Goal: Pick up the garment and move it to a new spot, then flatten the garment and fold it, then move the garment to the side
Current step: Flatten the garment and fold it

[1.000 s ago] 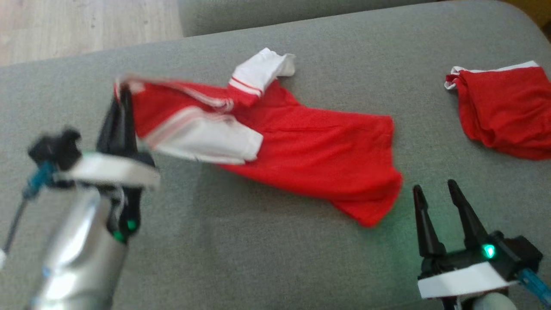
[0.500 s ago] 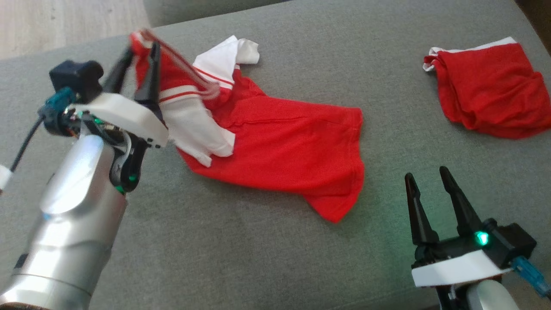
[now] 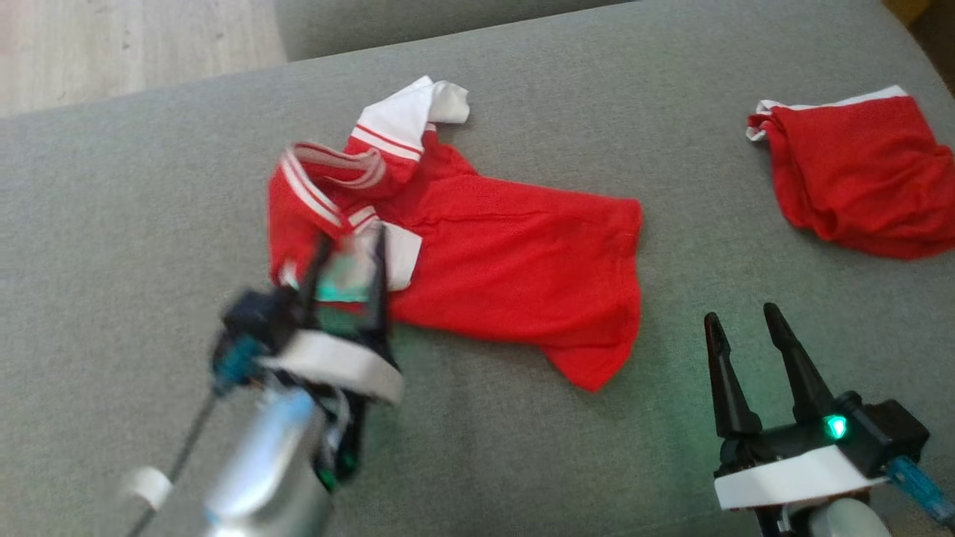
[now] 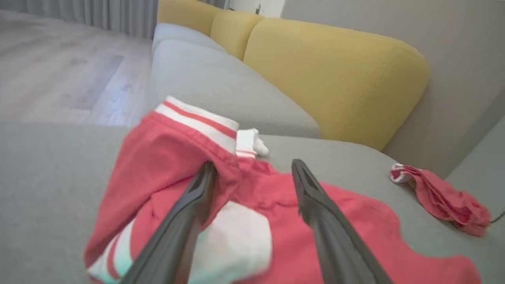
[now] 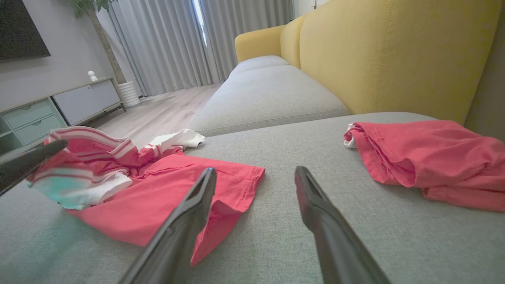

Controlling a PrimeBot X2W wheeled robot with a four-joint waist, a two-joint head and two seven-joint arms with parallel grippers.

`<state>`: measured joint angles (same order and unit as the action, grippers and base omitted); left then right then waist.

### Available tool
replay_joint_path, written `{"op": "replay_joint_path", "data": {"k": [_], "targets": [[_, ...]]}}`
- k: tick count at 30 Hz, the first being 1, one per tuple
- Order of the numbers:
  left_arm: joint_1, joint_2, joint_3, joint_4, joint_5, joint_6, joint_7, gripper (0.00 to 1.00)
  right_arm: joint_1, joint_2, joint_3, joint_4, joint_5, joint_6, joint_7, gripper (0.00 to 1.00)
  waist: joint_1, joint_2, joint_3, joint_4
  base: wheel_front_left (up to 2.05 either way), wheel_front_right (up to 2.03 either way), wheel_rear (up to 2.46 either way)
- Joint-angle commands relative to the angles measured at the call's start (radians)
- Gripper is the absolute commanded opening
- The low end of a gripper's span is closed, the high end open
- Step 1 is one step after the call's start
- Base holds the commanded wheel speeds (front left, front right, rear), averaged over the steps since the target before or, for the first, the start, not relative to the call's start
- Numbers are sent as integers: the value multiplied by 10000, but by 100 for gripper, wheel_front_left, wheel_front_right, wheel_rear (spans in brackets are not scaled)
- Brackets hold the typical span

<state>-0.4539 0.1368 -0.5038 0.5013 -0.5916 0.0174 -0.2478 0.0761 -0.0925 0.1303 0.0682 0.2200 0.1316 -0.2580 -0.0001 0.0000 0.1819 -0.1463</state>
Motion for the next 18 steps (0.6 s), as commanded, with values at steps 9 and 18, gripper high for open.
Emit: {"op": "replay_joint_path", "data": {"k": [9, 18], "targets": [[779, -290, 262, -1565, 333, 1227, -73, 100, -73, -208, 171, -318, 15, -9, -38, 100, 1, 0, 6, 198, 0, 0, 0], [2079, 80, 2346, -3906, 2683, 3353, -136, 100, 47, -204, 258, -282, 29, -9, -38, 100, 1, 0, -154, 342, 0, 0, 0]]}}
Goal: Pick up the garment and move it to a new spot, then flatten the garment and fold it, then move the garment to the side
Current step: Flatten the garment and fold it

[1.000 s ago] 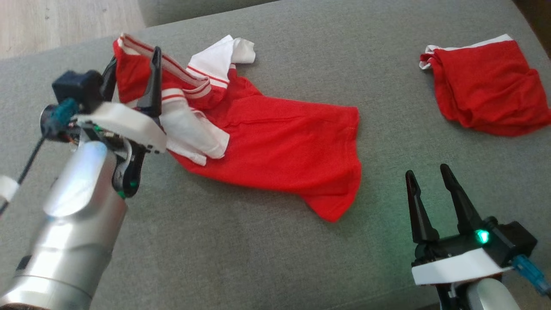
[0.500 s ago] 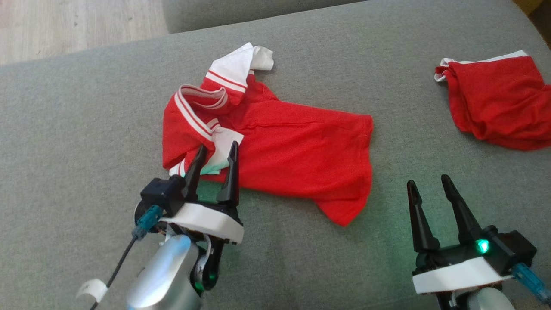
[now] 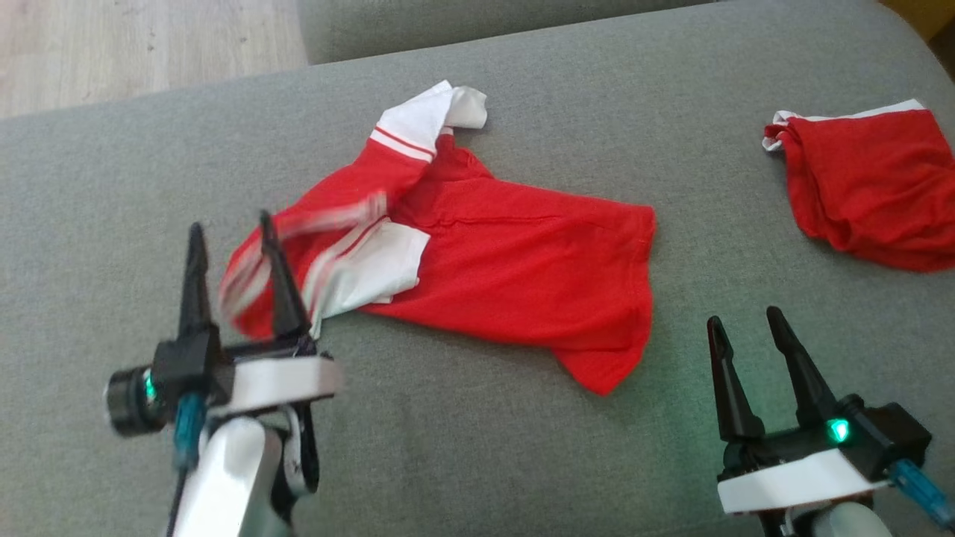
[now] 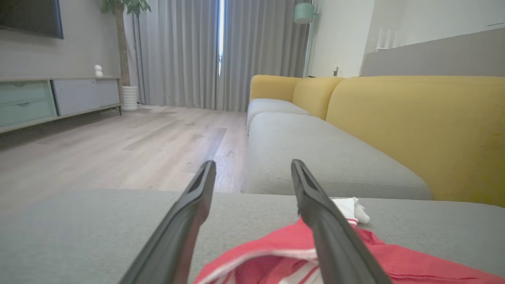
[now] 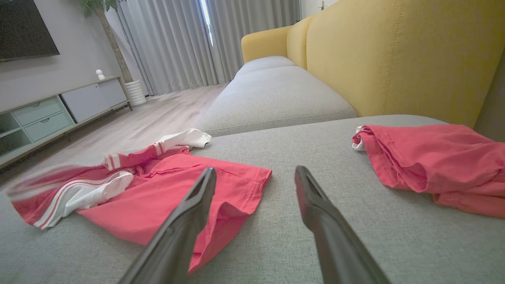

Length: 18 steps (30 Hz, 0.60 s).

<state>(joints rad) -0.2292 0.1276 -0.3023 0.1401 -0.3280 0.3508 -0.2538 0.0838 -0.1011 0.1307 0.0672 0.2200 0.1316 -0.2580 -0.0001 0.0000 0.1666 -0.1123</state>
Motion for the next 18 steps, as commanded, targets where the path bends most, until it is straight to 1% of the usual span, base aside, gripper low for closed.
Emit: {"op": "replay_joint_path", "data": {"k": [1, 2, 4, 5, 7, 9, 12, 14, 18], "targets": [[7, 165, 364, -574, 287, 55, -77, 100, -26, -118, 251, -279, 32, -9, -38, 100, 1, 0, 1, 14, 0, 0, 0], [189, 128, 312, -812, 451, -21, -77, 100, -26, -122, 244, -285, 35, -9, -38, 100, 1, 0, 8, 24, 0, 0, 0], [546, -30, -152, -1183, 597, -519, -78, 100, -22, -134, 226, -305, 43, -9, -38, 100, 1, 0, 22, 51, 0, 0, 0], [759, -122, -477, -1152, 554, -814, -78, 100, -17, -141, 219, -316, 45, -9, -38, 100, 1, 0, 31, 65, 0, 0, 0], [1038, -302, -1157, -683, 226, -1457, 43, 100, -20, -150, 208, -321, 45, -9, -38, 100, 1, 0, 61, 92, 0, 0, 0], [997, -382, -1790, 4, 167, -1909, 532, 100, -55, -156, 230, -310, 43, -9, -38, 100, 1, 0, 116, 100, 0, 0, 0], [541, -539, -2218, 884, -10, -2210, 1006, 100, -154, -165, 286, -299, 45, -9, -38, 100, 1, 0, 211, 114, 0, 0, 0], [106, -614, -2345, 1410, -112, -2294, 1184, 100, -222, -192, 334, -290, 52, -9, -38, 100, 1, 0, 280, 111, 0, 0, 0], [-841, -682, -2509, 2533, -109, -2236, 1725, 100, -331, -281, 408, -271, 69, -9, -38, 100, 1, 0, 407, 45, 0, 0, 0]]}}
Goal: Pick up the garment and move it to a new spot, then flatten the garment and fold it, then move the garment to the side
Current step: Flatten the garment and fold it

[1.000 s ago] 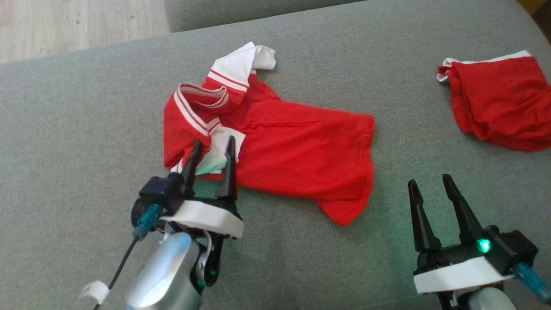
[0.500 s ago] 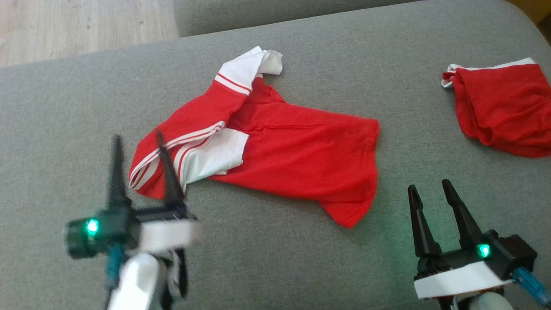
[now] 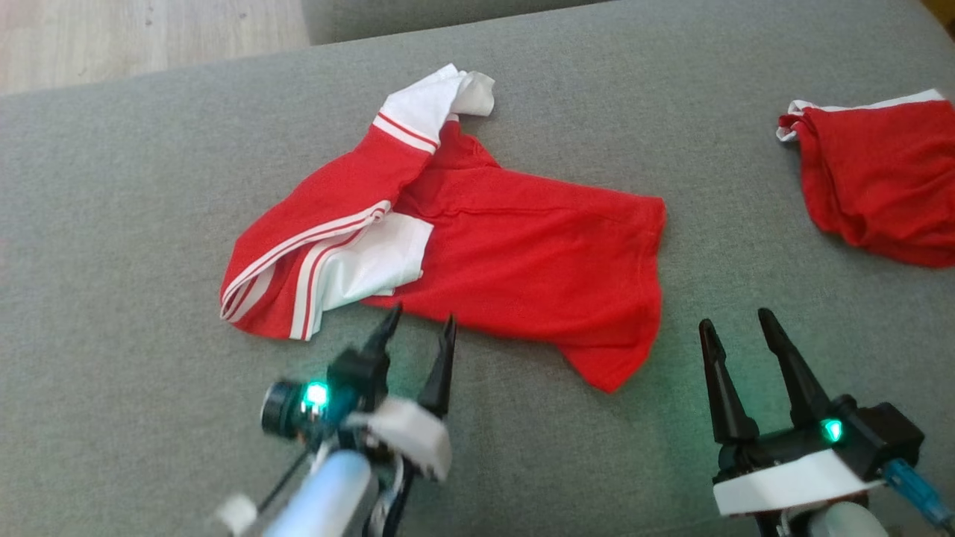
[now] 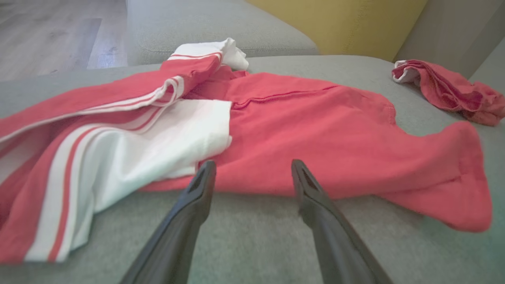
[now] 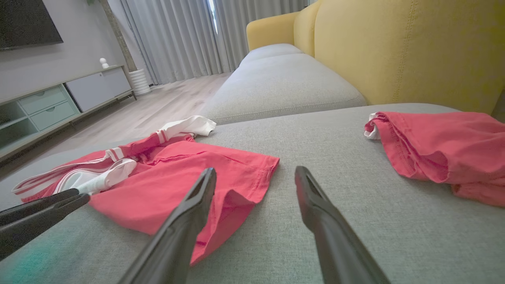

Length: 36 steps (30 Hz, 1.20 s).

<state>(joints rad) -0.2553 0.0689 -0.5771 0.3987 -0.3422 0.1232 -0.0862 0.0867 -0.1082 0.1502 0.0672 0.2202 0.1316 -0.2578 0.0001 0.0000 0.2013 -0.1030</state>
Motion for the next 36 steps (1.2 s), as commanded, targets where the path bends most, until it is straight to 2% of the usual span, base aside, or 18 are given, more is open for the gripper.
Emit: {"op": "replay_joint_path", "data": {"k": [1, 10, 23, 27, 32, 36], "targets": [[-581, -95, 239, -54, 33, 40, 49, 100, -360, -210, 213, -271, 67, -9, -40, 100, -1, 0, 59, -48, 0, 0, 0], [-1820, -14, 370, 1483, -27, 215, 915, 100, -423, -266, 176, -283, 107, -9, -40, 100, -1, 0, 235, -210, 0, 0, 0], [-2102, 486, 567, 1369, 97, 666, 829, 100, -406, -213, 226, -265, 93, -9, -40, 100, -1, 0, 210, -91, 0, 0, 0], [-2185, 617, 500, 1462, 141, 615, 841, 100, -460, -206, 274, -283, 150, -9, -40, 100, -1, 0, 231, -52, 0, 0, 0], [-2309, 690, 217, 1859, 157, 254, 1089, 100, -517, -249, 317, -307, 203, -9, -40, 100, -1, 0, 291, -90, 0, 0, 0], [-2472, 749, 128, 2130, 256, 266, 1009, 100, -518, -281, 294, -327, 225, -9, -40, 100, -1, 0, 311, -160, 0, 0, 0]]}}
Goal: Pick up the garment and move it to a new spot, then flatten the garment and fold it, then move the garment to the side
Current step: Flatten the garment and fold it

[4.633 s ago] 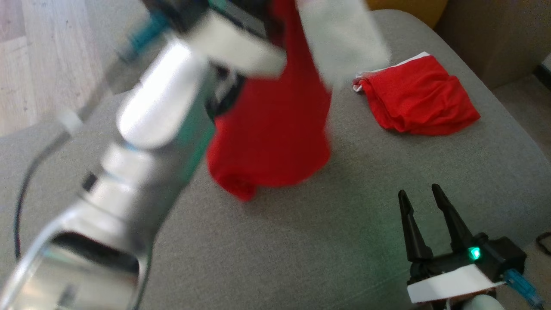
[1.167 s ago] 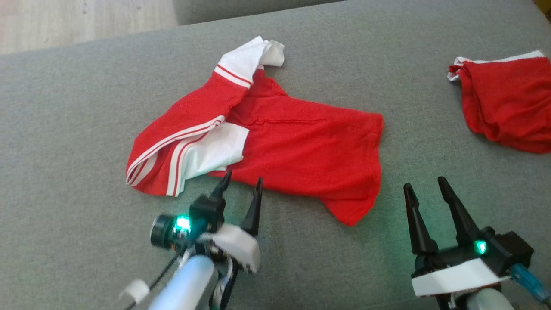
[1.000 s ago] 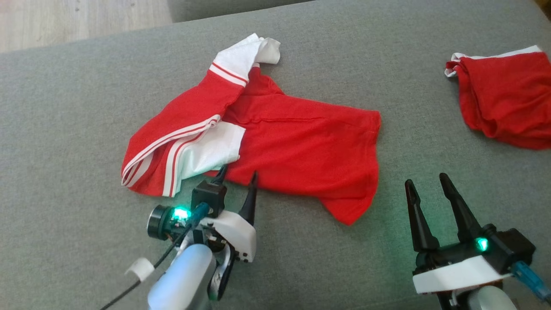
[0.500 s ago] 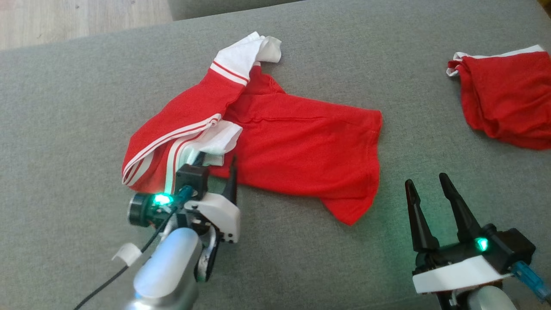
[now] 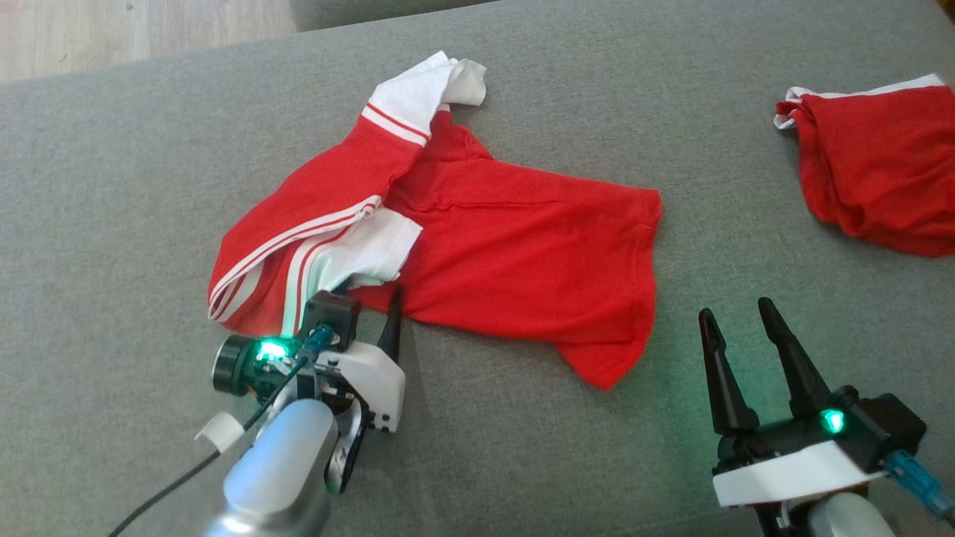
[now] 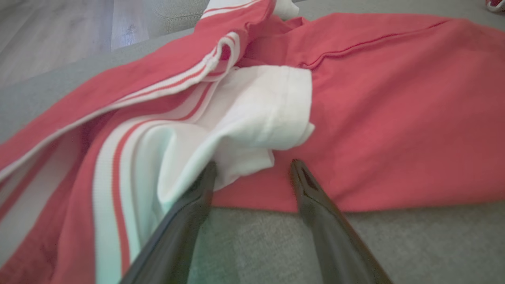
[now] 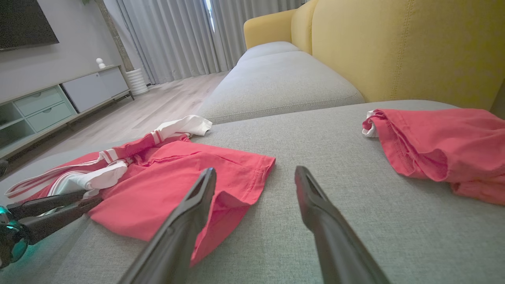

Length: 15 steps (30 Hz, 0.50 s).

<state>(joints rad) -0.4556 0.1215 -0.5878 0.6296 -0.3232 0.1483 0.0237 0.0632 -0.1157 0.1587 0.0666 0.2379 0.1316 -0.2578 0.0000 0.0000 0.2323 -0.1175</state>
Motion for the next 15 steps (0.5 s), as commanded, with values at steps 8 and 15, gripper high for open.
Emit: {"op": "replay_joint_path", "data": {"k": [8, 15], "targets": [[-777, 276, 160, 362, 173, 133, -291, 44, -294, -215, 215, -317, 56, -9, -40, 100, 0, 0, -24, -125, 0, 0, 0], [-843, 211, 67, 517, 81, -12, -363, 0, -242, -212, 156, -318, 46, -9, -40, 100, 0, 0, -85, -80, 0, 0, 0]]}}
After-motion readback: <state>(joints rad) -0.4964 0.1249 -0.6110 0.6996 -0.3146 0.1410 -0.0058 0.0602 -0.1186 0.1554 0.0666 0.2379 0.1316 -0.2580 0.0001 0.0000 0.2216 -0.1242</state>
